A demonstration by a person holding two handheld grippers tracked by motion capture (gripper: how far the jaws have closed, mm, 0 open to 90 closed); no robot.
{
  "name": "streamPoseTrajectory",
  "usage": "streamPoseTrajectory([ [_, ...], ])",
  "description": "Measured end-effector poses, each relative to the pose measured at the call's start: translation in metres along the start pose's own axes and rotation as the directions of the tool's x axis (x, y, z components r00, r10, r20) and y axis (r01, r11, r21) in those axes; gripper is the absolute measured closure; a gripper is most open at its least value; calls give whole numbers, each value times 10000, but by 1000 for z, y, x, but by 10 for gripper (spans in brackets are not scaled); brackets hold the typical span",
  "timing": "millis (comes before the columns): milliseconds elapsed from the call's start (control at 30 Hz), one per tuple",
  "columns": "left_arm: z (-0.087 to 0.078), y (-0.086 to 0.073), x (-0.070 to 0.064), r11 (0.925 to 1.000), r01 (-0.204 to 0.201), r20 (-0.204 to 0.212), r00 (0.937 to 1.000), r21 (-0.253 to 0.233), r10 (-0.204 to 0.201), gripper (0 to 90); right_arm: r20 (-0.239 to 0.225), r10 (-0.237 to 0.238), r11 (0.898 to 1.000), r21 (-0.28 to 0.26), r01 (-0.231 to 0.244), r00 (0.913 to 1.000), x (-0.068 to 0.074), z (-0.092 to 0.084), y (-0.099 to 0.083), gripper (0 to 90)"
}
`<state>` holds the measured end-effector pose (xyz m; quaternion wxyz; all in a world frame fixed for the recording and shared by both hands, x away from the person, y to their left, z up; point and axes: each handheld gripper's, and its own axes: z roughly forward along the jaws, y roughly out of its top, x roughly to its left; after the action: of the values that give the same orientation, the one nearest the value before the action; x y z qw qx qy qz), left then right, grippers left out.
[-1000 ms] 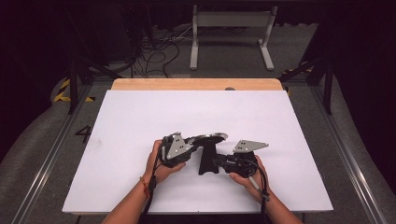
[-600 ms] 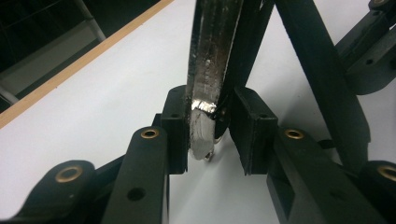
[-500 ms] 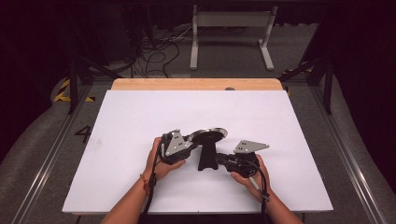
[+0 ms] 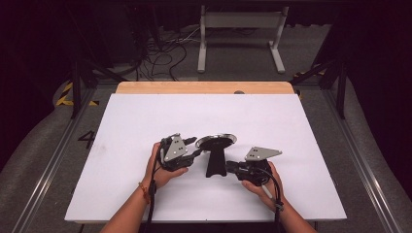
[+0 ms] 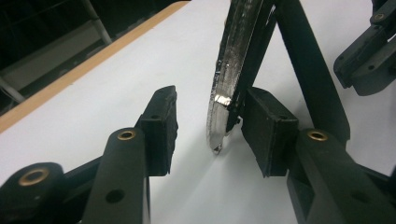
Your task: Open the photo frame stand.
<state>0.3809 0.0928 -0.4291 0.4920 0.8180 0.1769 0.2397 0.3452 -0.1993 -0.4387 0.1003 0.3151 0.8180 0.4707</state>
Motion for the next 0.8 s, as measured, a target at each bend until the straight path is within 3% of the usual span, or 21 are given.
streamPoseTrajectory([
  [133, -12, 0, 1, 9995, -198, -84, 9998, 263, 200, 537, 246, -282, 9996, -3, 282, 9993, 2, -4, 3, 811],
  [333, -23, -4, 2, 9991, 112, -98, 9999, 411, -108, 483, 407, -436, 9990, -120, 442, 9982, 3, -10, 6, 829],
  [533, -41, -11, -5, 9981, 32, -21, 10000, 617, -30, 440, 585, -659, 9977, -125, 667, 9961, 6, -12, 7, 848],
  [667, -53, -23, -9, 9962, 196, 54, 9998, 847, -201, 419, 783, -880, 9959, -157, 894, 9930, 9, -16, 10, 861],
  [800, -55, -28, -7, 9943, 464, -21, 9989, 959, -464, 408, 860, -980, 9944, -302, 1009, 9915, 13, -20, 13, 868],
])
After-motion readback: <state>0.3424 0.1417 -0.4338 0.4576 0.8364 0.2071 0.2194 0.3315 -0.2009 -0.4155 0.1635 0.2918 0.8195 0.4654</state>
